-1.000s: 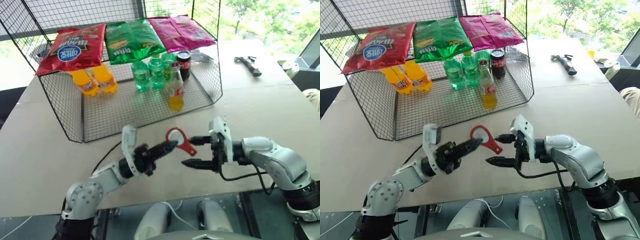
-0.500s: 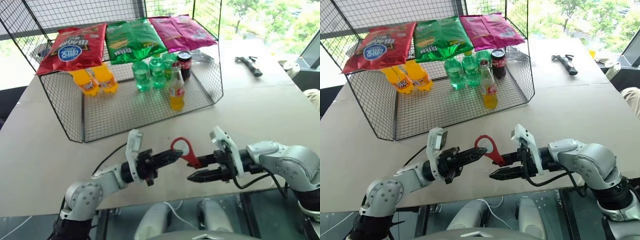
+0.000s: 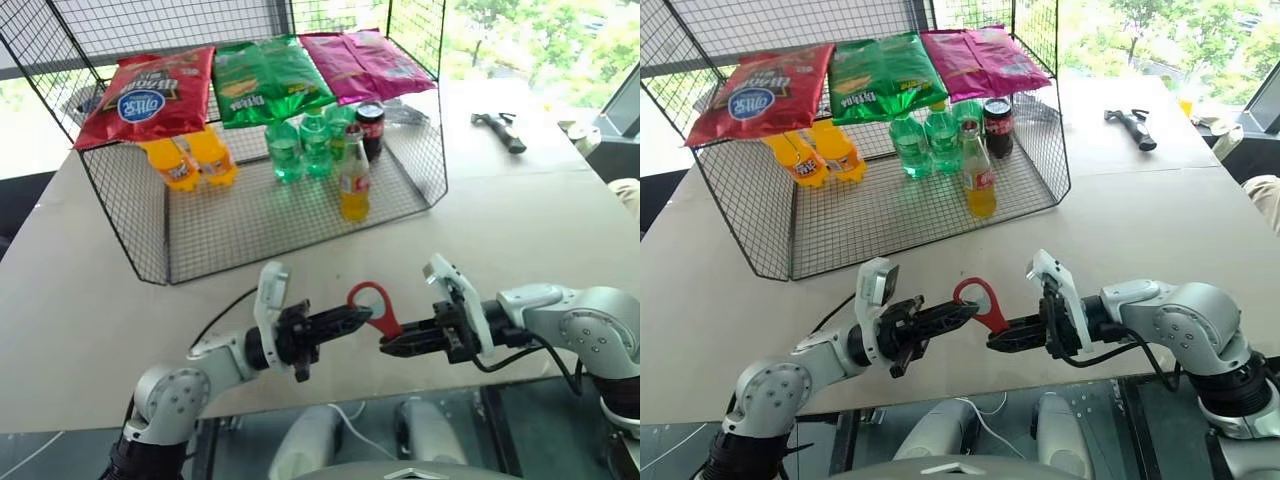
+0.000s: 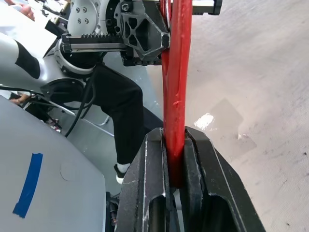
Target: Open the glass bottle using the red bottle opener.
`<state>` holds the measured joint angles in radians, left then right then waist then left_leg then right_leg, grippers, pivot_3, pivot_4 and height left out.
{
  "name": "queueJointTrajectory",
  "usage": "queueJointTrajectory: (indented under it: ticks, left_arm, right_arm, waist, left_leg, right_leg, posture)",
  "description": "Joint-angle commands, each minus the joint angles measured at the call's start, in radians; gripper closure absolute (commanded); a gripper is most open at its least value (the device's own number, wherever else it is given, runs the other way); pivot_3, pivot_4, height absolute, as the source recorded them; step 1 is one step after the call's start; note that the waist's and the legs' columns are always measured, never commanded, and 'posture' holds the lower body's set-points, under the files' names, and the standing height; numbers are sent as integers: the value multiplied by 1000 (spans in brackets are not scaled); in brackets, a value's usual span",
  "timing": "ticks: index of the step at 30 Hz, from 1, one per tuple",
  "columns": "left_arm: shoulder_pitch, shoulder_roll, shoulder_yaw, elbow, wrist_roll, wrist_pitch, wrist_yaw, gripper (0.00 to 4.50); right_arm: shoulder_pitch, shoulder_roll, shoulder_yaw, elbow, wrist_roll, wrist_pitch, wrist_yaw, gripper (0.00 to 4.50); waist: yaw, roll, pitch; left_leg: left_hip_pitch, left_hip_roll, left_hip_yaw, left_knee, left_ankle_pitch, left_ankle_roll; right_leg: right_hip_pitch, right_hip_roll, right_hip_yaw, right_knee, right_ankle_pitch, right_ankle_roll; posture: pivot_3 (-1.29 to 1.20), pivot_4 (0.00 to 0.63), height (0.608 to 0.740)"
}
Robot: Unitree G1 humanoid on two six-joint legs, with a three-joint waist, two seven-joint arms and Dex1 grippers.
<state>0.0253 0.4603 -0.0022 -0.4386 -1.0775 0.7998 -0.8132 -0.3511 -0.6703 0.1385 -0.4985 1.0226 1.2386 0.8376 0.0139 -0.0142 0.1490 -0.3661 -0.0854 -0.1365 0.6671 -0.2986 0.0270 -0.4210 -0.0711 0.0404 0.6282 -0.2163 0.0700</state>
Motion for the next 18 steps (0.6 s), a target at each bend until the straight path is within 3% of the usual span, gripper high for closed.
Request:
queueJointTrajectory:
  ticks: [1,6,7,11,18]
  left_arm:
    - [-14,-50,28,3,40,-72,48,2624]
    - [-28,-107,64,13,100,-165,99,413]
    - [-46,-122,62,28,153,-215,113,202]
    - [-214,-197,-3,206,561,-571,250,78]
    - [-399,-296,4,491,771,-860,332,78]
  right_arm:
    - [16,-2,-46,-32,32,-24,-4,4500]
    - [34,56,-81,114,-233,-271,-157,4500]
    - [30,75,-89,166,-315,-359,-206,4500]
    - [-25,187,-158,333,-554,-742,-372,4500]
    - [-53,243,-135,363,-777,-1051,-422,4500]
  waist:
    - [2,0,0]
    - [0,0,0]
    - [0,0,0]
    - [6,0,0]
    - [-1,0,0]
  left_leg:
    - [0,0,0,0,0,0]
    - [0,0,1,0,0,0]
    - [0,0,1,0,0,0]
    - [0,-1,1,1,0,0]
    - [-2,-1,2,0,0,0]
  right_leg:
    - [0,0,0,0,0,0]
    - [0,0,0,-1,0,0]
    - [0,0,0,-1,0,0]
    - [1,1,0,0,0,0]
    - [-3,3,1,-2,1,0]
  posture:
    - [0,150,740]
    - [0,150,740]
    - [0,150,740]
    - [0,150,740]
    - [0,150,740]
